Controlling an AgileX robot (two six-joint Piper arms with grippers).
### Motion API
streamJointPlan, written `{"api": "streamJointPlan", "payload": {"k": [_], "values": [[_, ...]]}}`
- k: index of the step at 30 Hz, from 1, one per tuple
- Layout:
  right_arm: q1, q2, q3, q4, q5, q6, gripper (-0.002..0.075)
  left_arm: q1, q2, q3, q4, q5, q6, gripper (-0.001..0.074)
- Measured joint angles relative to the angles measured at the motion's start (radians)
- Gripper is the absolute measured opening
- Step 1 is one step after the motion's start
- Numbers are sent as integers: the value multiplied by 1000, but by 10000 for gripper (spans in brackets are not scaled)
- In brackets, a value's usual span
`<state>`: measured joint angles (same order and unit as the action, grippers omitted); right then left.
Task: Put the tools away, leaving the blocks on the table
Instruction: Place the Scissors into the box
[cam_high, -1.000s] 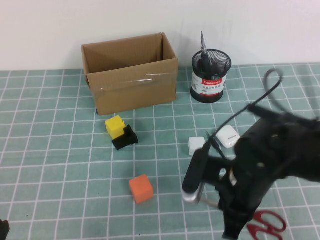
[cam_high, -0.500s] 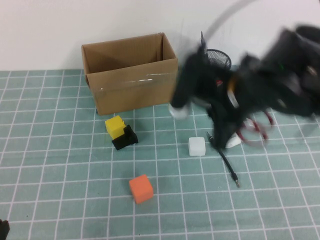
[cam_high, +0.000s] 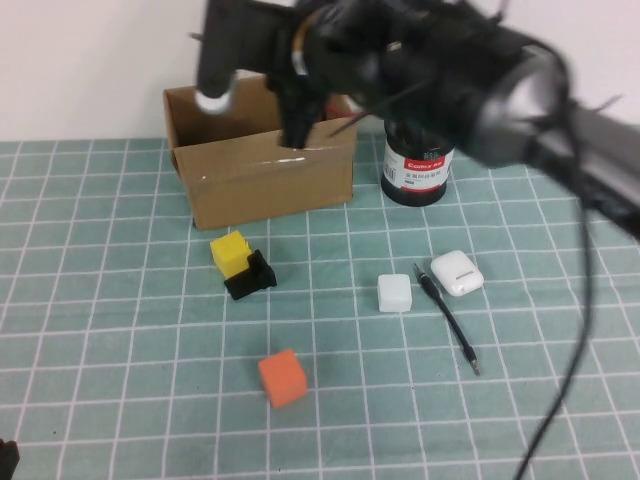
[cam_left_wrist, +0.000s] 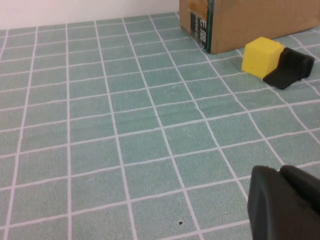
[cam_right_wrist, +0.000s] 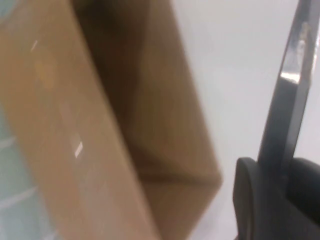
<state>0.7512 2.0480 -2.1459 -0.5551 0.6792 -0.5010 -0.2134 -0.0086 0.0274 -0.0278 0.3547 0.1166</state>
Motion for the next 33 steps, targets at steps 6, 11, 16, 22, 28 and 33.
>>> {"api": "streamJointPlan", "payload": {"k": [6,11,16,22,28,33], "values": [[-2,119,-109,0,-124,-64,59,0,0,0,0,0,0,-2],[-6,171,-121,0,-196,-78,59,0,0,0,0,0,0,-3],[-14,190,-121,8,-210,-80,59,0,0,0,0,0,0,-3],[-14,190,-121,33,-157,-80,61,0,0,0,0,0,0,-3],[-14,180,-121,29,-137,-80,176,0,0,0,0,0,0,-3],[-12,156,-121,15,-128,-80,393,0,0,0,0,0,0,-3]]}}
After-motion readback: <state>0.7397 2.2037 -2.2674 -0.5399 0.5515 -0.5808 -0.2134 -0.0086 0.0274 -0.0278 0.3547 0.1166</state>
